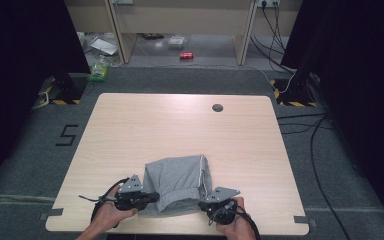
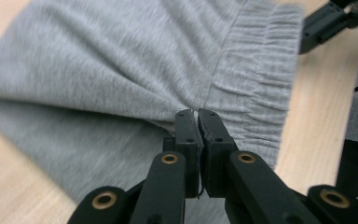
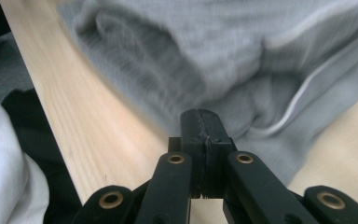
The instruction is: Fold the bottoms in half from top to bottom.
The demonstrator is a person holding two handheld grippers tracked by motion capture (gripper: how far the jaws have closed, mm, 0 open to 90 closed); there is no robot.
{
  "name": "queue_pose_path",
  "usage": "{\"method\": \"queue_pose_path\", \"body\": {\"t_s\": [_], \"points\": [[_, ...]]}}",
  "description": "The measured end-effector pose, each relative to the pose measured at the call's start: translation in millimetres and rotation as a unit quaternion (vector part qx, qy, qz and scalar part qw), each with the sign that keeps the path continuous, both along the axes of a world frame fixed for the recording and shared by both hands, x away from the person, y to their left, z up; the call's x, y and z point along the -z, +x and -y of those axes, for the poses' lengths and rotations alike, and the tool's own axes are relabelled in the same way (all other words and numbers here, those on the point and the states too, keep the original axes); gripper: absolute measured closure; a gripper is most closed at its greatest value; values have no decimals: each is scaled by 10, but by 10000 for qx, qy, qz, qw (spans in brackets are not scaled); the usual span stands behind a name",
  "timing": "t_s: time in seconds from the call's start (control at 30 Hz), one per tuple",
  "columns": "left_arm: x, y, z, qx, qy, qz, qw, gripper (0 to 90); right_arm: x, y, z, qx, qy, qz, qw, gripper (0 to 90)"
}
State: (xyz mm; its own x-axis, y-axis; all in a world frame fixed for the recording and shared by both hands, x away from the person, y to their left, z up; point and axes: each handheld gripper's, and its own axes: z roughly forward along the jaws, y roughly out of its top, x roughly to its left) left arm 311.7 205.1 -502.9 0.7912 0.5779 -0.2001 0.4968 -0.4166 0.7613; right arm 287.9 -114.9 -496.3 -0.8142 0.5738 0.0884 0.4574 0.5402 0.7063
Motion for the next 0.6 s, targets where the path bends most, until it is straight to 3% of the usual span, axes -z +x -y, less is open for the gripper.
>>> {"method": "queue_pose_path", "body": {"t_s": [0.1,0.23,0.33,0.47,0.6], "points": [[34,15,-32,-39,-108,-121,9999,852,-47,-13,56,131,187,5,9997,771],[3,12,-29,-27,-98,-84,9999,825,-344,33,106,314,431,424,9977,685],[9,8,-12,-37,-89,-49,9999,815,-437,132,22,304,507,580,9966,666],[21,17,-19,-49,-104,-49,9999,813,-348,261,-174,125,454,443,9979,663],[34,25,-60,-87,-139,-85,9998,813,-157,245,-219,1,75,268,9996,660]]}}
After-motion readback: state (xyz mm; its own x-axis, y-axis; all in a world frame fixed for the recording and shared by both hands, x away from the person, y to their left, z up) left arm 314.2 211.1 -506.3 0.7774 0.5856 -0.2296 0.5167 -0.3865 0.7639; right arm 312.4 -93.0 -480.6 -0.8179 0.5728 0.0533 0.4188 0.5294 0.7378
